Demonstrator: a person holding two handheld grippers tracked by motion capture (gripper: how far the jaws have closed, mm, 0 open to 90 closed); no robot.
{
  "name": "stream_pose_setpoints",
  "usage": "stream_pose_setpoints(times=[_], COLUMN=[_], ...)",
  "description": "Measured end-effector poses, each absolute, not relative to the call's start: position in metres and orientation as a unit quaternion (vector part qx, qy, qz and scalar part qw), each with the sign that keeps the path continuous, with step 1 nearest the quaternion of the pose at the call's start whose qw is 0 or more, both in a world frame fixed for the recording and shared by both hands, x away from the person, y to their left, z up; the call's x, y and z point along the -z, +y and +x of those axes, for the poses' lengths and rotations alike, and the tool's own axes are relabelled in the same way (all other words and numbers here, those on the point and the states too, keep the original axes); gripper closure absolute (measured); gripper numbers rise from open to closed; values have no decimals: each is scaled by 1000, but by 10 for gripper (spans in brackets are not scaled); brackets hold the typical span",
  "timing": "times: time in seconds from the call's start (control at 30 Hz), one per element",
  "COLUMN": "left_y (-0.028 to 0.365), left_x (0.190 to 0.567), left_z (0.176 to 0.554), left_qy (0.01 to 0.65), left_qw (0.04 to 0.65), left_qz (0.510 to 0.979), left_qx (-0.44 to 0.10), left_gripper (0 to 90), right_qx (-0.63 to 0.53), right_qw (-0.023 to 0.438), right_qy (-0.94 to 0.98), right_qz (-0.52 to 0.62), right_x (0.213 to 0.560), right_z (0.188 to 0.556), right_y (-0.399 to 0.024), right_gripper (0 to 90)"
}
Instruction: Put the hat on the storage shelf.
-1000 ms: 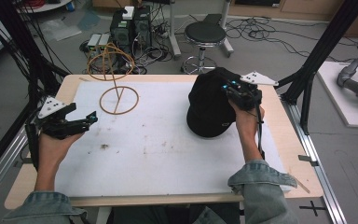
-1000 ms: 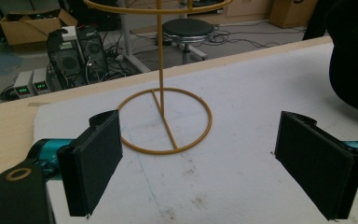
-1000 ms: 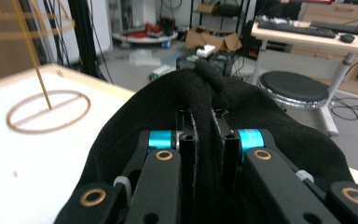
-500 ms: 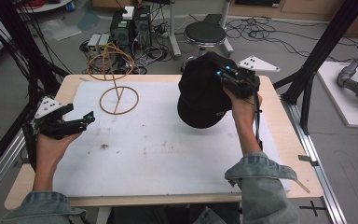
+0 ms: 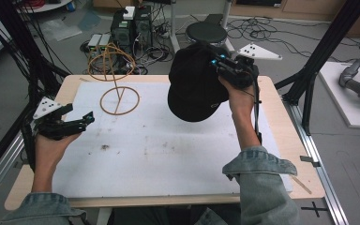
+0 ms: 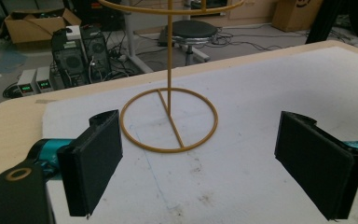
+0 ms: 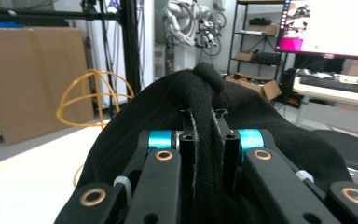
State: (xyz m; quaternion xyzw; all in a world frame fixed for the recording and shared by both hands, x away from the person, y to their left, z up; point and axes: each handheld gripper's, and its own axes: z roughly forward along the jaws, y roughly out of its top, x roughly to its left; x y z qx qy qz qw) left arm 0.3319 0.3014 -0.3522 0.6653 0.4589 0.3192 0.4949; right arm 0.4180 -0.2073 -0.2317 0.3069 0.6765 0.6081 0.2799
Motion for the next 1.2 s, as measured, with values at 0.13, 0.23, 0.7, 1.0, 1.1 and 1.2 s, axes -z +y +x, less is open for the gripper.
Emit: stream_pose_setpoints(times=[0.13,0.23,0.7,1.0,1.1,1.2], left_y=[304,306,310,310,310,311], left_x=[351,351,351,352,352,352], left_z=[331,330,328,328,327,326], left_qy=[461,460,462,463,462,462], left_qw=[499,499,504,506,507,509], left_qz=[661,661,656,656,657,656], left_qx=[-320,-321,-319,-314,-313,-312], left_gripper=[152,152,152,152,152,152], right_qx=[-624,-637,-707,-729,-733,-736], right_qw=[264,254,184,158,153,145], right_qy=[673,670,637,625,623,621], right_qz=[297,286,245,232,228,227], right_x=[229,225,207,205,205,205], right_z=[424,428,455,472,476,480], right_y=[-201,-196,-158,-134,-127,-120], right_gripper=[841,841,841,841,841,841])
